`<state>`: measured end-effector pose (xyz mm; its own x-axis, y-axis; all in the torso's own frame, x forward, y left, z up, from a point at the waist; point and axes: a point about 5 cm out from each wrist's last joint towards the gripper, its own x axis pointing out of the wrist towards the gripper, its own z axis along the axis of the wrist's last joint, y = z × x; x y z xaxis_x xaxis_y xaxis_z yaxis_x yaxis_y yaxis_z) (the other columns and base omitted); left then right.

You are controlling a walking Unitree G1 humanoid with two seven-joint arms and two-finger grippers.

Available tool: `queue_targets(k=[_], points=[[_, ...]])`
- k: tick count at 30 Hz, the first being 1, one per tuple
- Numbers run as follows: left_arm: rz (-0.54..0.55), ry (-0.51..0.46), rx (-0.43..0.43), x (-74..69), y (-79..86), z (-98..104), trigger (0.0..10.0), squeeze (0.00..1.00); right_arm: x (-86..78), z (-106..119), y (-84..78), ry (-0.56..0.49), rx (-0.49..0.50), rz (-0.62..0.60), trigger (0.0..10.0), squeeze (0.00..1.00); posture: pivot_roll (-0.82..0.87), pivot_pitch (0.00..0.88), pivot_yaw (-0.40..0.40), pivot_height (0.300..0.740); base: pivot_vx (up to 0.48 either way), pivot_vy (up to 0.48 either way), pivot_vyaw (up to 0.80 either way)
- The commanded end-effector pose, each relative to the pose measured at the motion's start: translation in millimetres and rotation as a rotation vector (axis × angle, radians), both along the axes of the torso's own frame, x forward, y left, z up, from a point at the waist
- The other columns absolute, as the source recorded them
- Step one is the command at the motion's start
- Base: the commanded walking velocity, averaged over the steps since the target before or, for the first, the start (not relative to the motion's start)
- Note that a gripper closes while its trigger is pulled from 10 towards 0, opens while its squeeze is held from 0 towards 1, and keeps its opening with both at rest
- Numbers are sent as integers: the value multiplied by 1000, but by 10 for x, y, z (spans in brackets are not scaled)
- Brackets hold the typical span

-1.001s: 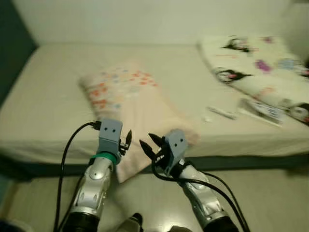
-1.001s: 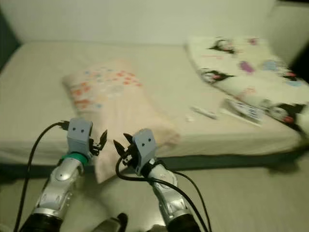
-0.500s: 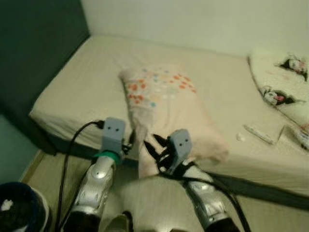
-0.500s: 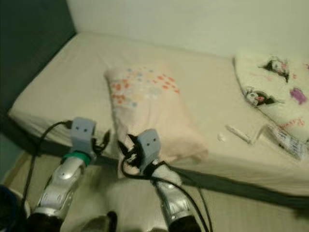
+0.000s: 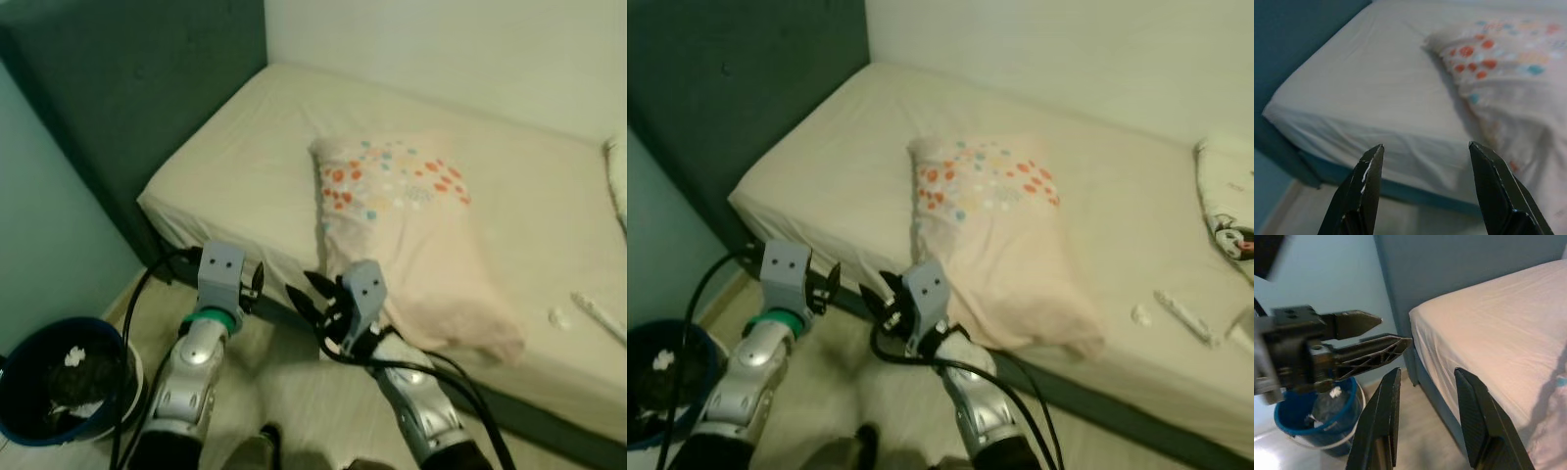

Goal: Clean up the room

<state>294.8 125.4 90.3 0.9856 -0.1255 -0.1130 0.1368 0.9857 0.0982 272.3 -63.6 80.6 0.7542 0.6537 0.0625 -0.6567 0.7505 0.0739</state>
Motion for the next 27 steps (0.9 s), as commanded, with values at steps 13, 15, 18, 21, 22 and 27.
queue_targets(k=[13,15,18,21,22,27], points=[[12,3,26,-13,43,-34,10000,0,64,-7,-43,22,24,-98,10000,0,15,18,-5,728,433,0,0],[12,4,26,-15,44,-36,10000,0,58,-13,-41,24,24,-96,10000,0,15,18,-4,728,480,0,0],[11,4,27,-15,44,-37,10000,0,54,-19,-38,27,24,-95,10000,0,14,19,-4,728,480,0,0],[12,5,28,-15,45,-40,10000,0,54,-22,-33,28,23,-96,10000,0,13,19,-4,728,480,0,0],[13,5,27,-15,44,-40,10000,0,54,-23,-33,29,23,-96,10000,0,12,19,-3,728,480,0,0],[15,6,27,-16,45,-43,10000,0,51,-25,-36,30,24,-93,10000,0,13,20,-4,728,462,0,0]])
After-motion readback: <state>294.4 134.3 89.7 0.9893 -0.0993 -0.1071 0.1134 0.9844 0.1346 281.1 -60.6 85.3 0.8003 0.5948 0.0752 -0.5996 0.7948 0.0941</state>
